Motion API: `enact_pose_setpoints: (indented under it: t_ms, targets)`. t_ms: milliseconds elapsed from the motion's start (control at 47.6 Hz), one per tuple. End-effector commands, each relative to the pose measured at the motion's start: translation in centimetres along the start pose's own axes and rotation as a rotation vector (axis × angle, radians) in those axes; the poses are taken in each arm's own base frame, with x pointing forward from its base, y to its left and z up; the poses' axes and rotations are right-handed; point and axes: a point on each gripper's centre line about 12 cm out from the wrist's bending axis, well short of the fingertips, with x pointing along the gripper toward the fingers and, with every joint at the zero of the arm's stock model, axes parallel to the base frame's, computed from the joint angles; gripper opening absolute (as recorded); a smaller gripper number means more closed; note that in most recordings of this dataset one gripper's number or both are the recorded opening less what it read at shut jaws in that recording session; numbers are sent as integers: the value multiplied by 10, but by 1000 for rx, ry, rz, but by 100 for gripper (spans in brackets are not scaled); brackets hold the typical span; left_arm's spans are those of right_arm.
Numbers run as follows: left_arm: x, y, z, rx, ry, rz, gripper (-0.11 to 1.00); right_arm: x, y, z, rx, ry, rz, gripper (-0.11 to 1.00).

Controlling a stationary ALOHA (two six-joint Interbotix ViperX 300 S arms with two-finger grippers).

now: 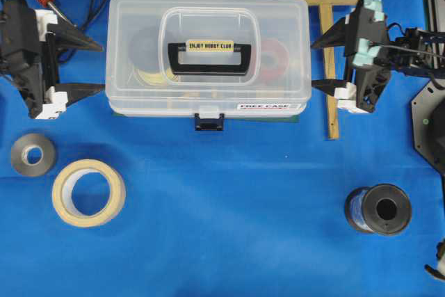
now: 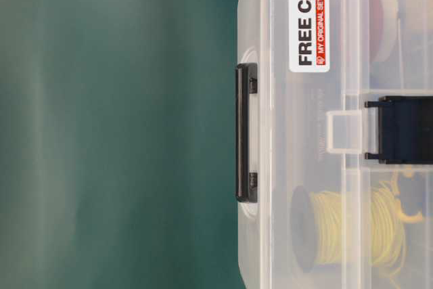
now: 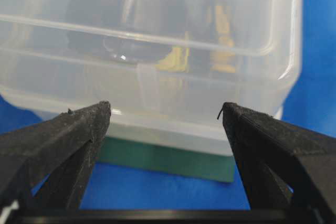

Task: Open the tool box with both arms.
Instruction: 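Move both open grippers to the lid edges on the box's left and right sides, then lift the clear lid upward and back with both grippers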

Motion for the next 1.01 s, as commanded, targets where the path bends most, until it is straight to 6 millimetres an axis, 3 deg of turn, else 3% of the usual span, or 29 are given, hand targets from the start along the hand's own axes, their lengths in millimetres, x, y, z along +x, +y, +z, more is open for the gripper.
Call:
enact_pose_setpoints:
  t_ms: [0, 189, 462, 988]
  targets:
    - [8, 2, 15, -10, -29, 8, 91, 0, 4, 22, -6, -70, 10, 84]
    - [16, 3, 19, -9, -17, 9, 91, -1, 4, 27, -7, -84, 11, 84]
    - [10, 3, 27, -8, -52, 10, 91, -4, 5, 33, -6, -102, 16, 84]
    - [-14, 13, 48, -20, -160, 47, 91, -37, 6, 51, -14, -217, 21, 84]
